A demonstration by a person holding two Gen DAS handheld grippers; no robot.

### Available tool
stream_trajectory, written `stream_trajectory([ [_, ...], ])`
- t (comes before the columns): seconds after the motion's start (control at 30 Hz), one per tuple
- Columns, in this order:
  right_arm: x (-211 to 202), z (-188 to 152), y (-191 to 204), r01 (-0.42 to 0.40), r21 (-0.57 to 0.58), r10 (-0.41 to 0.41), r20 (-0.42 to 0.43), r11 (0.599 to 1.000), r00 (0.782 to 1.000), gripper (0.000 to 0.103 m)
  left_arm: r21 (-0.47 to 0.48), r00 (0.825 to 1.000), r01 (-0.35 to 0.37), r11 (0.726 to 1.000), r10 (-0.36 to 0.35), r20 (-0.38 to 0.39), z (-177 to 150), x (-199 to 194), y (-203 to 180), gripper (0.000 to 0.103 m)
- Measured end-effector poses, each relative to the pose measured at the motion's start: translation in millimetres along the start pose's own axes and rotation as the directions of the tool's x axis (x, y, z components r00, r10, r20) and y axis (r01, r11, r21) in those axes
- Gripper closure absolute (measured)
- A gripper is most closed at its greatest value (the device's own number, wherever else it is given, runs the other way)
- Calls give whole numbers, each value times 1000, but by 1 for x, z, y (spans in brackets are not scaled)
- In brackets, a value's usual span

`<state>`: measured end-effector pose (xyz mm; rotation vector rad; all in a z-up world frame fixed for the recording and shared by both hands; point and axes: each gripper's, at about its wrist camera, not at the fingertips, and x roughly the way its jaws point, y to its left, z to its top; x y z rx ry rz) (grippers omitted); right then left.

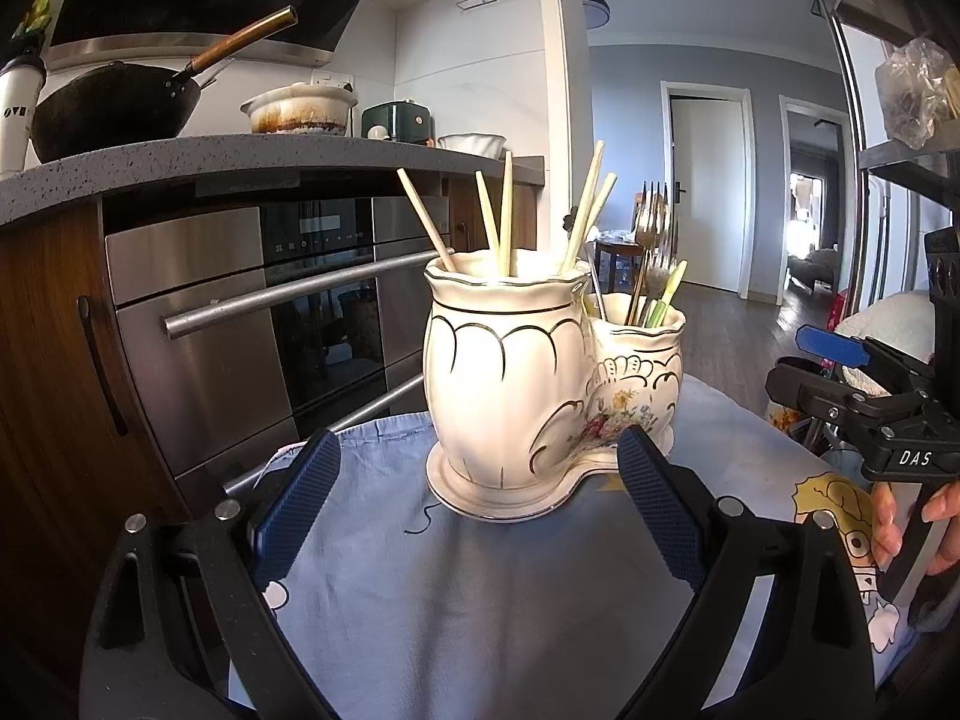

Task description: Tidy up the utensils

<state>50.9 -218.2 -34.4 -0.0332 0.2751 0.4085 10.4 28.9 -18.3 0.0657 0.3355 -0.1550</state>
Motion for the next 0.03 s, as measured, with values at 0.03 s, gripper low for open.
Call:
stream_trajectory([
  [0.03,0,0,0,0,0,0,0,1000,1000,7,1,1000,0,1000,0,0,0,0,0,11],
])
